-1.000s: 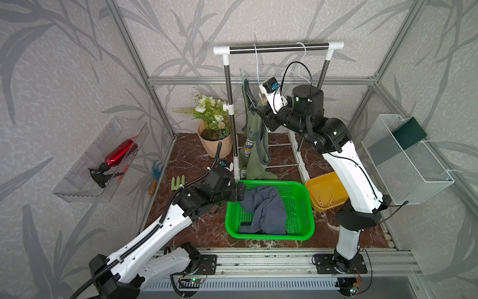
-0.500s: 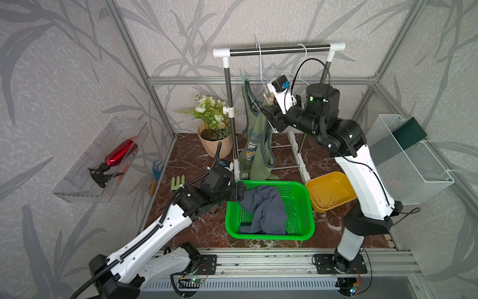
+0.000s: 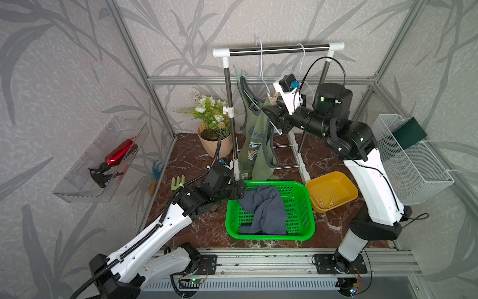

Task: Remove the clothespins securing tank tops to the hanger
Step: Pick up the hanger from the clothesline.

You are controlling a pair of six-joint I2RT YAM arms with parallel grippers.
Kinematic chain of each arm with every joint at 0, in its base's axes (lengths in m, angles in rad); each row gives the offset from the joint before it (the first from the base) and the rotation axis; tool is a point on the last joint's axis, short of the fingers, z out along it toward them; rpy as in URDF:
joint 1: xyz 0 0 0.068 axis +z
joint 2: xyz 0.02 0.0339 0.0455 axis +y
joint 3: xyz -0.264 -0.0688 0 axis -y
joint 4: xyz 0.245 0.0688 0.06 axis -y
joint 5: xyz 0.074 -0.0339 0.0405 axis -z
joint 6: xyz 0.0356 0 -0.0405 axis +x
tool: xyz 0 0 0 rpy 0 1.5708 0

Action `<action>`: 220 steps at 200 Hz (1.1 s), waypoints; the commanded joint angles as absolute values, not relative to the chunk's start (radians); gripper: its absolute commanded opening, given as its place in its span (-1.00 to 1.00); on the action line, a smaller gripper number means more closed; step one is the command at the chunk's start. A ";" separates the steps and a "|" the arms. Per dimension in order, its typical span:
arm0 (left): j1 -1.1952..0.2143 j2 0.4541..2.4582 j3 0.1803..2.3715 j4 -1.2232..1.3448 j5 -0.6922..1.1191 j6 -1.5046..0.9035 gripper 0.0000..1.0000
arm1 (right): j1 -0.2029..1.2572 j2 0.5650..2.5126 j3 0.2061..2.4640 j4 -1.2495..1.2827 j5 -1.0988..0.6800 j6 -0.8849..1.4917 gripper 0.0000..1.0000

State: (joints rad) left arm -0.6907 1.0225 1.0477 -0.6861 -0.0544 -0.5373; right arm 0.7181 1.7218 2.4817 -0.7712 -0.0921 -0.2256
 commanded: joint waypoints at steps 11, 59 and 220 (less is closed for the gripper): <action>-0.686 1.039 1.149 -0.699 -0.099 -0.498 0.72 | 0.723 1.592 2.401 -0.664 -0.130 -0.223 -1.00; -0.679 1.085 1.321 -0.749 -0.132 -0.459 0.74 | 0.722 1.413 2.149 -0.598 -0.148 -0.226 -1.00; -0.604 1.390 1.830 -0.971 -0.152 -0.534 0.90 | 0.723 0.805 1.274 -0.446 -0.382 -0.095 -1.00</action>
